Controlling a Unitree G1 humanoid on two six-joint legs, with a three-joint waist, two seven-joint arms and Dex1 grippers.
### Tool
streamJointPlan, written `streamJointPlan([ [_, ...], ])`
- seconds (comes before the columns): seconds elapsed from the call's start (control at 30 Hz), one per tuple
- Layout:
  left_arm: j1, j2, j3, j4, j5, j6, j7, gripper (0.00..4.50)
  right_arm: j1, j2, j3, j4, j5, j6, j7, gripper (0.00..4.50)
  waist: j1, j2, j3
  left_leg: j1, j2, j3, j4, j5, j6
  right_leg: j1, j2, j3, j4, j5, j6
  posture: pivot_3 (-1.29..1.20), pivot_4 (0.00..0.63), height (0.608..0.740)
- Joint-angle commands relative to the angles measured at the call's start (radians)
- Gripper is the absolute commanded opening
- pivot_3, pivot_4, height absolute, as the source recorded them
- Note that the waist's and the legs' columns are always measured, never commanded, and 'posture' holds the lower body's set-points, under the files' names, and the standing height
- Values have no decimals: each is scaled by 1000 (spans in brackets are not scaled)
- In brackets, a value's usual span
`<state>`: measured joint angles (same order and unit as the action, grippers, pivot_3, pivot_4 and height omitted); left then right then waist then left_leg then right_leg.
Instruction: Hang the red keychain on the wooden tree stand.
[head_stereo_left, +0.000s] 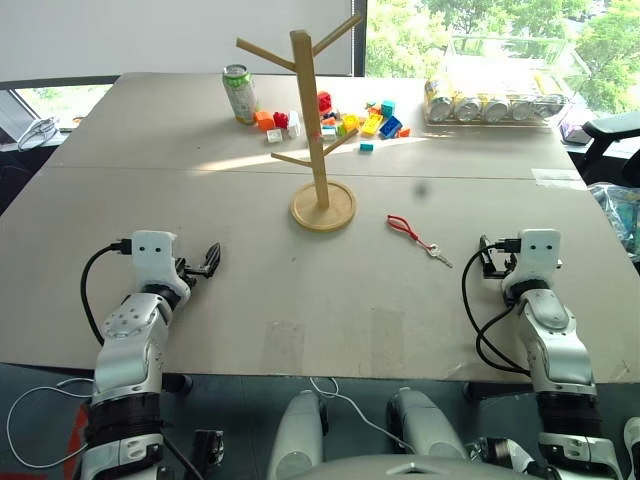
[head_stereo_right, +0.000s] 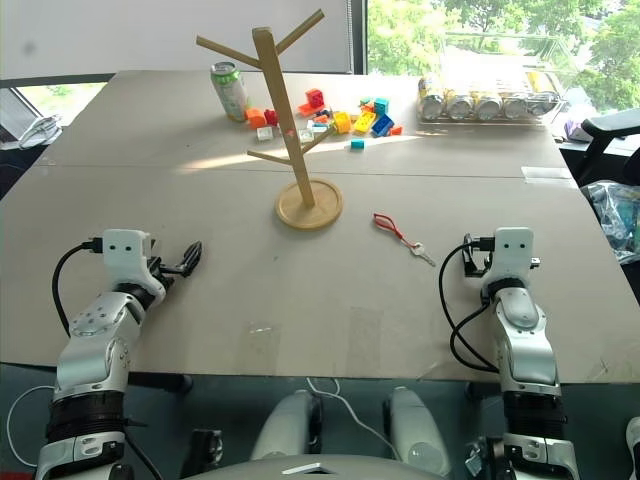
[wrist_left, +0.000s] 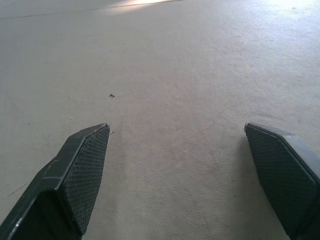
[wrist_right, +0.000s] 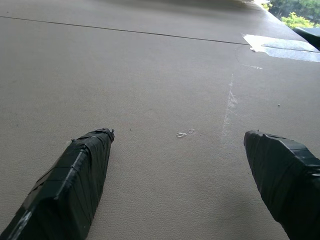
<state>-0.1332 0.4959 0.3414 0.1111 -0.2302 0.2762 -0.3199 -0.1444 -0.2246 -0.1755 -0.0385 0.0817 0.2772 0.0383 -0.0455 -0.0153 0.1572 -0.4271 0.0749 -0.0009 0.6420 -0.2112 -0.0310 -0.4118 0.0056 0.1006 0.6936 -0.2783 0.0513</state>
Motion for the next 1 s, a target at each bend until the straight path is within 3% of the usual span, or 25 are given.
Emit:
streamJointPlan([
  [0.03, 17, 37, 22, 16, -19, 25, -41, 4440, -23, -39, -17, -39, 5, 17, 29, 4500, 0, 0, 0, 0, 0, 0, 0, 0, 0, 0, 0, 0, 0, 0, 0, 0, 150, 732],
  [0.27, -34, 240, 12, -57, -135, 157, -319, 4440, -148, -284, 25, -130, 159, 302, 360, 4500, -1, -1, 4, -1, 0, 0, 0, 0, 0, -1, 0, 0, 0, 0, 0, 0, 150, 732],
  [0.4, -81, 359, -40, -184, -239, 277, -511, 4440, -268, -447, 104, -148, 227, 455, 570, 4500, 2, -3, 12, -4, 0, 0, -1, 0, 0, -3, 0, 0, -1, 0, 0, 0, 150, 732],
  [0.53, -114, 426, -97, -310, -318, 363, -631, 4440, -393, -537, 203, -146, 272, 574, 710, 4500, 3, -3, 13, -4, 0, 0, -1, 0, 0, -2, -1, -1, -4, 0, 0, 0, 150, 732],
  [0.77, -182, 457, -173, -478, -424, 451, -733, 4440, -566, -527, 320, -96, 317, 772, 789, 4500, 2, -5, 17, -5, 0, -1, -6, 0, 0, -4, 0, -2, -8, 1, -2, 0, 150, 732],
  [1.0, -205, 407, -167, -504, -450, 458, -686, 4440, -618, -457, 392, -70, 297, 828, 765, 4500, 4, -6, 17, -6, 0, -1, -6, 0, 0, -3, -1, -2, -10, 2, -3, 0, 150, 732],
])
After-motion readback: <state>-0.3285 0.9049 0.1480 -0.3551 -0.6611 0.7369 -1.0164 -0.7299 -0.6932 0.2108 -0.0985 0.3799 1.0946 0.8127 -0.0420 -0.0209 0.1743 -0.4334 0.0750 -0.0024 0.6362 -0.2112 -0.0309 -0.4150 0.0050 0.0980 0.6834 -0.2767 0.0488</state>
